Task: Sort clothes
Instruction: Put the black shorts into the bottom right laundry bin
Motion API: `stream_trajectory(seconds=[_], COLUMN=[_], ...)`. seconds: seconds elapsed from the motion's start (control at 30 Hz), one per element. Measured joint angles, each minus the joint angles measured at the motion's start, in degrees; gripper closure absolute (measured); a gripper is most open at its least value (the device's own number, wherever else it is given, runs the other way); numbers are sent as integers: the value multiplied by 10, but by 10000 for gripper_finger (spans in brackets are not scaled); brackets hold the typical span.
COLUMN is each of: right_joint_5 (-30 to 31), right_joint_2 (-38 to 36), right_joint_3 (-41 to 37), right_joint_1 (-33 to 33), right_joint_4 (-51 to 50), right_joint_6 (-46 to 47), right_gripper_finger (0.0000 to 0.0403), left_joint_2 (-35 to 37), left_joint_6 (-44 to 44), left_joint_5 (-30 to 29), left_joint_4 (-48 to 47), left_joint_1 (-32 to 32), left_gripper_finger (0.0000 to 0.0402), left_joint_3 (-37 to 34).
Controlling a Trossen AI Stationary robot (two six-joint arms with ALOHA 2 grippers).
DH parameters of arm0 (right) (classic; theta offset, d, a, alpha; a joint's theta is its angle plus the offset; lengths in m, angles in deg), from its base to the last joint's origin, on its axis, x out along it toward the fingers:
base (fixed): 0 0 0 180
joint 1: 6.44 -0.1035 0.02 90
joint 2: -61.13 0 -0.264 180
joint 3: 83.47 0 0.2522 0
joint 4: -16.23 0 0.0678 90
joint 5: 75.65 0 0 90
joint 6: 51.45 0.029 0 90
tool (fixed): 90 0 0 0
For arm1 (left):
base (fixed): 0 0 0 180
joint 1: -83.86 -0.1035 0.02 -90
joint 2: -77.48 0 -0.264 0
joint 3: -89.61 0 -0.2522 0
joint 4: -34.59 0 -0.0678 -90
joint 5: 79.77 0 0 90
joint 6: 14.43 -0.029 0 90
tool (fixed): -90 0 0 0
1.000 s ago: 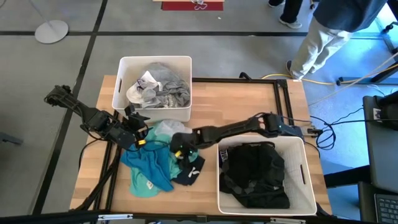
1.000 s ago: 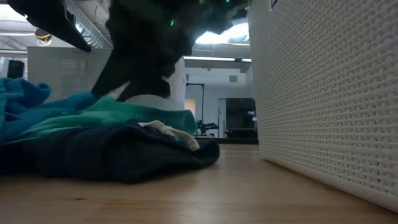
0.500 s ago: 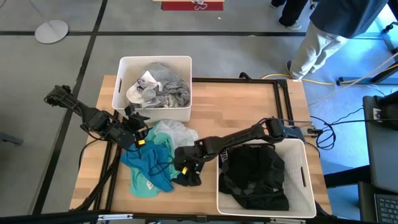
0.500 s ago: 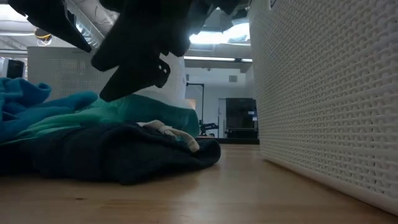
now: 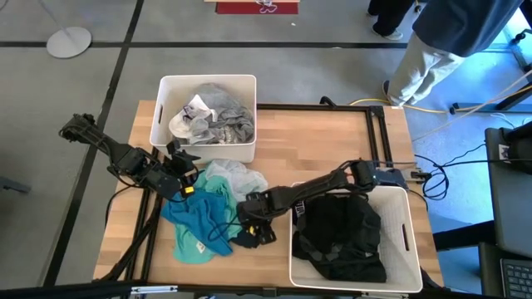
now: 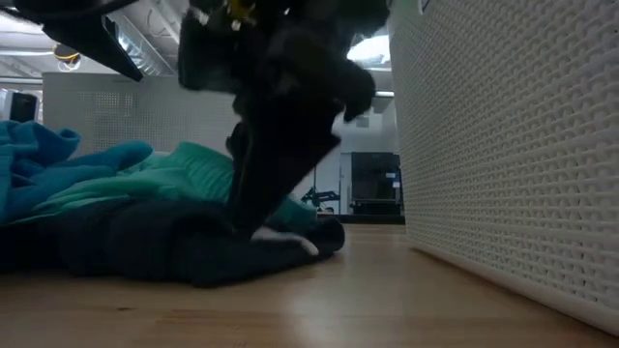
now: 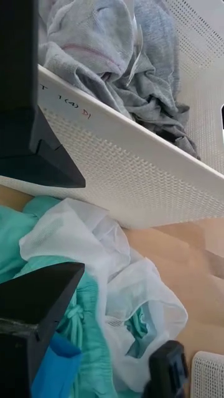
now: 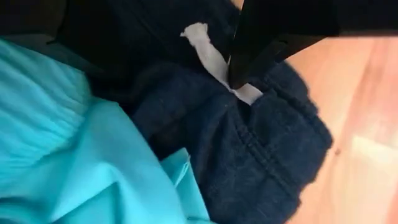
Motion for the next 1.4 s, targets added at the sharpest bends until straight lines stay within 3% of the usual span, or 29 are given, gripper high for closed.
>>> stream_trajectory(seconds=[0.23, 0.33, 0.63, 0.7, 0.87, 1.03, 1.4], right_joint_5=[33, 38, 63, 66, 87, 97, 156], right_joint_2=[24, 25, 27, 21, -8, -64, -170], right_joint_3=[3, 3, 9, 9, 5, 7, 7], right_joint_1=[0, -1, 0, 0, 0, 0, 15], right_joint_4=[14, 14, 20, 6, -12, -2, 8], right_joint_6=[-3, -7, -9, -14, -14, -29, -41], right_gripper_finger=[136, 158, 362, 388, 374, 394, 393], left_joint_2=[0, 0, 0, 0, 0, 0, 0], left_joint_6=[-1, -2, -2, -2, -6, -7, -8], left_joint_5=[0, 0, 0, 0, 0, 0, 0], left_joint_4=[2, 4, 6, 5, 6, 6, 6], left_joint_1=[0, 0, 0, 0, 0, 0, 0], left_gripper_finger=[205, 205, 205, 205, 205, 205, 205], left_joint_3=[0, 0, 0, 0, 0, 0, 0])
